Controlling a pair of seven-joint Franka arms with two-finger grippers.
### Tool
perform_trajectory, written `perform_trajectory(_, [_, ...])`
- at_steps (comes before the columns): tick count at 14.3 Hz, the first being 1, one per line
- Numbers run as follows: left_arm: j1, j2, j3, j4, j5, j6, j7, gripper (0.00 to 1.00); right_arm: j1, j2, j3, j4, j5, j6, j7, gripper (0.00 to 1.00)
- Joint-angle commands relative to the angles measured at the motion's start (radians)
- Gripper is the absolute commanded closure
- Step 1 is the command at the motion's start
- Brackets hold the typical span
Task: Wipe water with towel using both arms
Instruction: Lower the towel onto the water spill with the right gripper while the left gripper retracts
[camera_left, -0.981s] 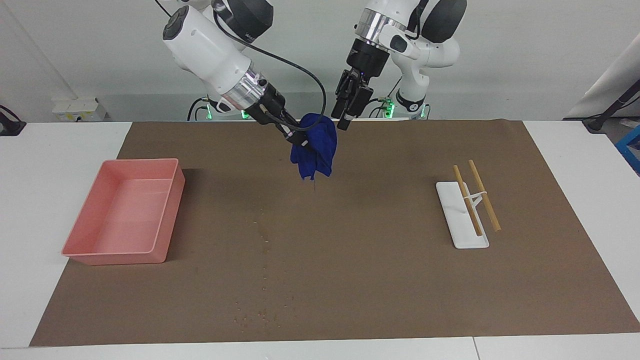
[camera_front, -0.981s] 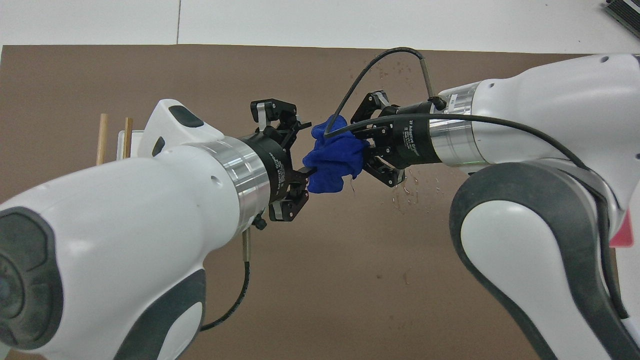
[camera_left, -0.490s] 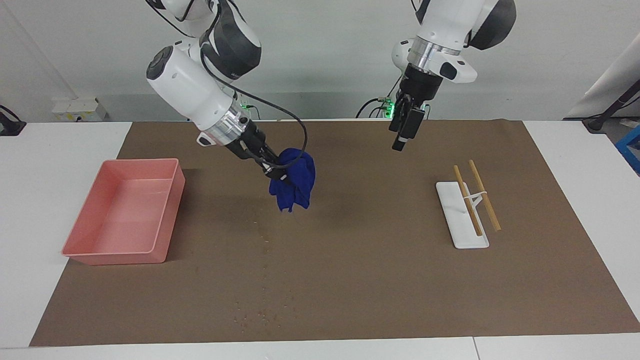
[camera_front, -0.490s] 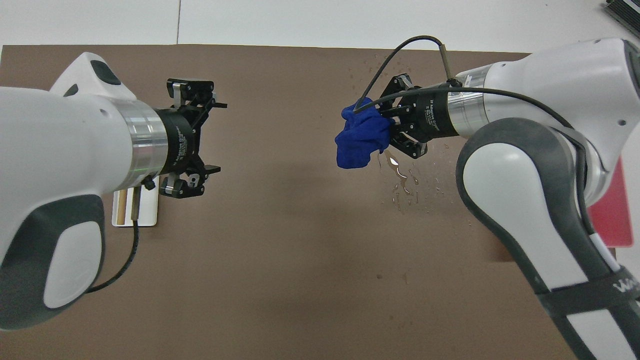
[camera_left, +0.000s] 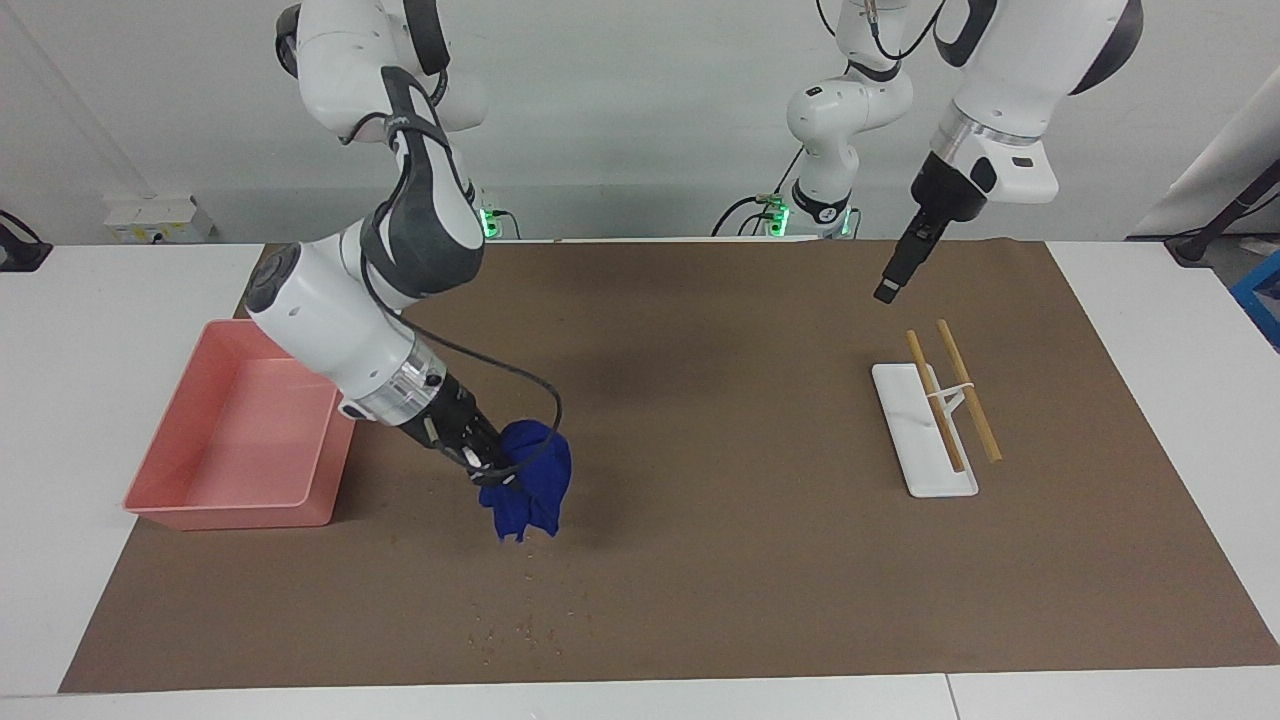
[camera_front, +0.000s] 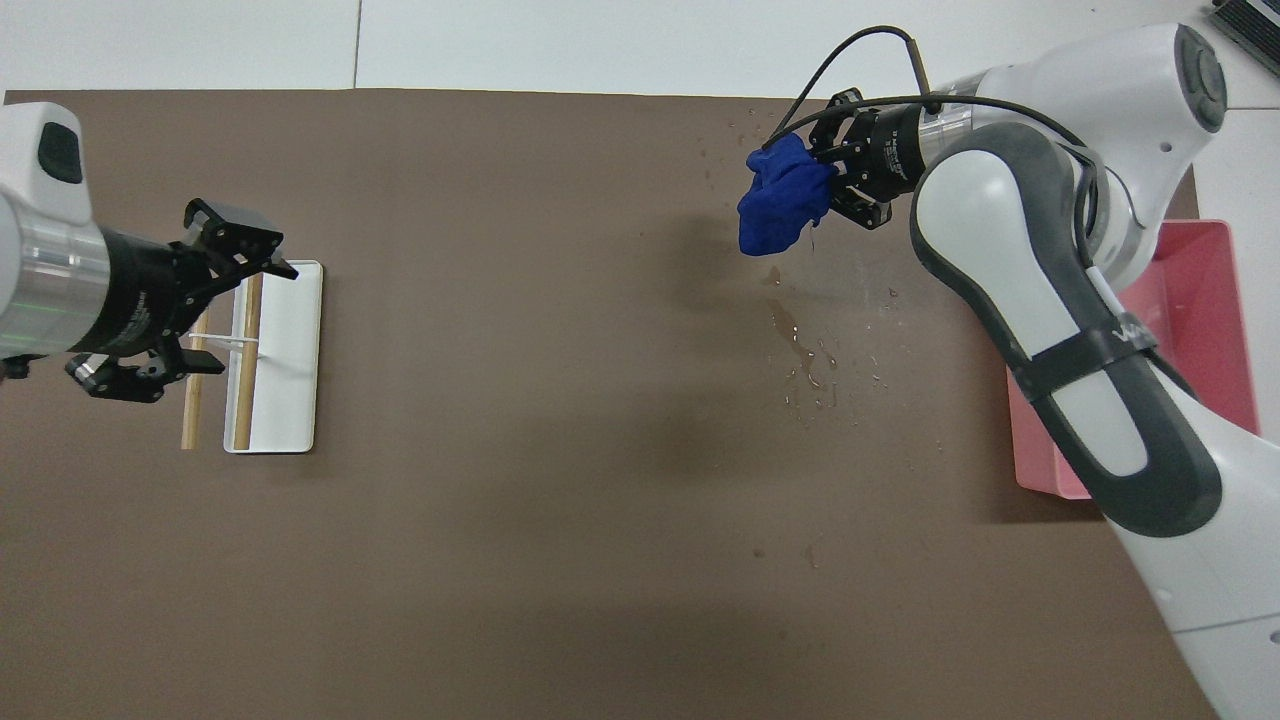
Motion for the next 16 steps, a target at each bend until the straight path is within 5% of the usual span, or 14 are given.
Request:
perform_trajectory(1, [0.09, -0.049, 0.016, -0.045, 0.002, -0.044, 0.277, 0.0, -0.013, 0.146, 0.016, 0.146, -0.003, 0.037, -0.024, 1.0])
perform_trajectory(7, [0.159, -0.062, 0.053, -0.087, 0.133, 0.0, 0.79, 0.0, -0.011, 0.274, 0.011, 0.208, -0.02, 0.144, -0.073, 1.0])
perform_trajectory(13, [0.156, 0.1, 0.062, 0.053, 0.274, -0.035, 0.957, 0.0, 0.001, 0.206, 0.011, -0.018, -0.031, 0.279, -0.075, 1.0])
perform_trajectory(16, [0.122, 0.082, 0.107, -0.007, 0.313, -0.003, 1.077, 0.0, 0.005, 0.174, 0.011, -0.093, -0.031, 0.282, -0.09, 1.0])
